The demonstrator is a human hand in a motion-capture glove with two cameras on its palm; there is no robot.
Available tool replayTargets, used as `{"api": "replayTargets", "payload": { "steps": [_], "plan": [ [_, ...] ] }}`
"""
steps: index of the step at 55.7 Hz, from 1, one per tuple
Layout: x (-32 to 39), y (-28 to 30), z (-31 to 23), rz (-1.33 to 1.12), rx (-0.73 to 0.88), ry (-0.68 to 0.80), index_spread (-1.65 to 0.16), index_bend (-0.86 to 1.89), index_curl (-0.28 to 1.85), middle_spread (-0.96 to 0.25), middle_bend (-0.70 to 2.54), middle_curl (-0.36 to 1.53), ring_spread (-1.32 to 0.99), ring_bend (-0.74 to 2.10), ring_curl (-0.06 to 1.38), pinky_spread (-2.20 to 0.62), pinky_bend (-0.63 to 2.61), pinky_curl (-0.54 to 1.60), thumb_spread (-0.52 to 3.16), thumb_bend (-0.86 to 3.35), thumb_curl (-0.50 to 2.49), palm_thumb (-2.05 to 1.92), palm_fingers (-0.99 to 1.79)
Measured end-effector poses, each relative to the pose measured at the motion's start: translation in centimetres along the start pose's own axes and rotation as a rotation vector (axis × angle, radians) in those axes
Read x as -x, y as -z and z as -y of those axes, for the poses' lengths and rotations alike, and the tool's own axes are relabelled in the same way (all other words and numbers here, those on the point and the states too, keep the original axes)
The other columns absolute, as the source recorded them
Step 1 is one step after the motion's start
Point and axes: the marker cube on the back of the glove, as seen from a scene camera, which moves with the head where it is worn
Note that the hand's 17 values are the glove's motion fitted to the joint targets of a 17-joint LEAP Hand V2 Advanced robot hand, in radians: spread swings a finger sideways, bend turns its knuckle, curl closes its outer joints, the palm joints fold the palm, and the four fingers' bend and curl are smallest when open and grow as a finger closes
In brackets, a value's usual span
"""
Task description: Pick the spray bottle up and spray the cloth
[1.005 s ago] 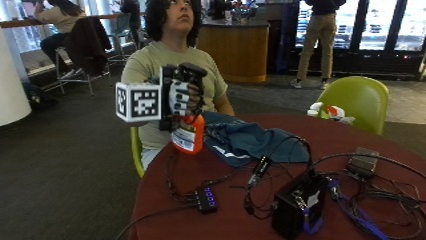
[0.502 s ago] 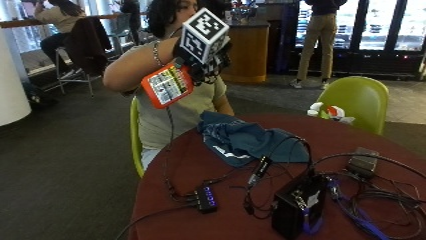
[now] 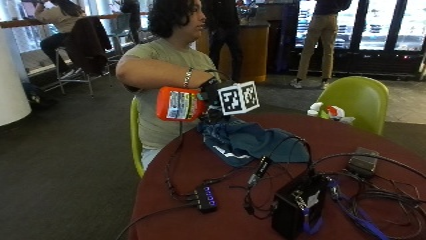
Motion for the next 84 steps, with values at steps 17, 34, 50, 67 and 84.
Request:
{"api": "replayTargets", "payload": {
  "steps": [17,34,50,67,84],
  "plan": [
    [2.8,0.0,1.1,-0.031,0.054,0.030,-0.17,0.27,0.60,-0.10,0.62,0.56,-0.13,0.59,0.49,-0.12,0.28,0.42,0.57,-0.02,0.82,1.05,1.25],
    [7.4,6.1,-8.2,0.176,-0.408,0.584,-0.17,0.25,0.62,-0.10,0.61,0.56,-0.12,0.57,0.49,-0.11,0.26,0.42,0.62,-0.02,0.83,1.06,1.25],
    [17.4,6.3,-8.3,0.679,-0.720,1.292,-0.18,0.25,0.63,-0.10,0.60,0.56,-0.12,0.57,0.49,-0.12,0.28,0.43,0.58,-0.02,0.84,1.04,1.28],
    [25.8,6.5,1.9,0.862,-0.911,1.404,-0.18,0.26,0.64,-0.10,0.61,0.57,-0.13,0.58,0.50,-0.15,0.30,0.44,0.55,-0.02,0.86,1.03,1.30],
    [28.9,8.7,0.8,0.889,-0.885,1.467,-0.19,0.26,0.64,-0.11,0.62,0.57,-0.14,0.59,0.50,-0.20,0.34,0.44,0.52,-0.03,0.86,1.02,1.31]
  ]
}}
